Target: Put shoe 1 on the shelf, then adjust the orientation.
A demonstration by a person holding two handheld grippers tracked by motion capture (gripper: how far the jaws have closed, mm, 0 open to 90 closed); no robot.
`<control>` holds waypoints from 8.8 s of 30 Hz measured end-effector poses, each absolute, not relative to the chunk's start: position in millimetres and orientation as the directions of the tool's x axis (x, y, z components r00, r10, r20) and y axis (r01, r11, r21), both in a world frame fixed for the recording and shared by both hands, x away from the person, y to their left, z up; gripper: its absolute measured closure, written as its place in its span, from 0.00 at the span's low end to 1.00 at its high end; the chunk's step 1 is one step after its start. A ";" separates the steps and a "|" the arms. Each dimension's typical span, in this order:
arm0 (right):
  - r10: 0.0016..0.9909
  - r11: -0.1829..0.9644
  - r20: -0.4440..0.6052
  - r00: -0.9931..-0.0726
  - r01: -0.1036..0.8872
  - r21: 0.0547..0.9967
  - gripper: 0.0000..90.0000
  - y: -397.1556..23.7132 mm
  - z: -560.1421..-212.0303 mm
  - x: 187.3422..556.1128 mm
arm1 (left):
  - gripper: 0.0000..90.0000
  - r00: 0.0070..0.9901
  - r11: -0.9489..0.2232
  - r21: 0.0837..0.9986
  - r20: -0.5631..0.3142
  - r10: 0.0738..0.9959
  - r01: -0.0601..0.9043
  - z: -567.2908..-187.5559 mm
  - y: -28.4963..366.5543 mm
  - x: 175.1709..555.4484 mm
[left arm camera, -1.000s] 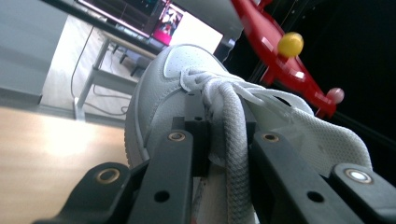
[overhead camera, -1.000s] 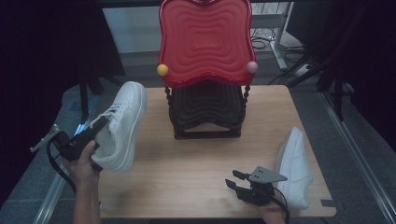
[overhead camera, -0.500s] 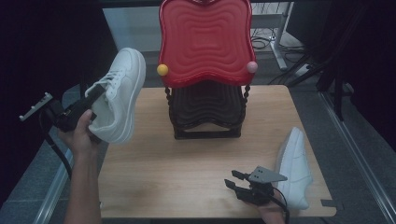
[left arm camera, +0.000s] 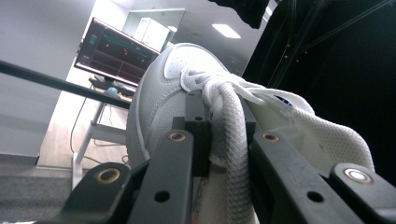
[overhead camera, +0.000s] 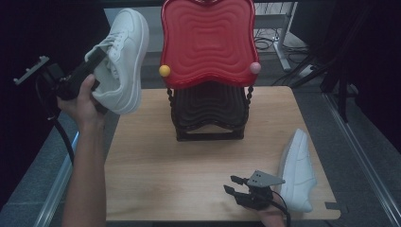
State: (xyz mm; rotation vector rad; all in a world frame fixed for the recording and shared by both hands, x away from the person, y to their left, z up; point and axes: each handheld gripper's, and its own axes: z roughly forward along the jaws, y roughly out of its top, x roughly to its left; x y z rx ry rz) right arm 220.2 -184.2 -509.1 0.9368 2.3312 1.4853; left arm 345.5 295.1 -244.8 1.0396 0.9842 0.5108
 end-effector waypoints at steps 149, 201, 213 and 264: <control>0.725 0.179 0.095 -0.682 0.321 0.930 0.59 -224.3 -454.2 206.8 | 0.54 0.644 -0.066 0.902 -0.252 0.722 0.427 -443.5 239.5 274.2; 0.900 0.096 0.136 -0.413 0.493 0.864 1.00 -368.2 -492.4 174.4 | 0.54 0.656 -0.129 0.880 -0.237 0.717 0.458 -470.5 224.6 278.9; 0.836 0.184 0.110 -0.538 0.464 0.866 1.00 -314.4 -481.8 211.3 | 0.54 0.659 -0.139 0.874 -0.238 0.713 0.466 -473.1 222.7 279.2; 0.831 0.262 0.030 -0.556 0.439 0.859 1.00 -273.2 -477.0 191.3 | 0.53 0.666 -0.138 0.868 -0.255 0.701 0.477 -475.8 228.1 277.8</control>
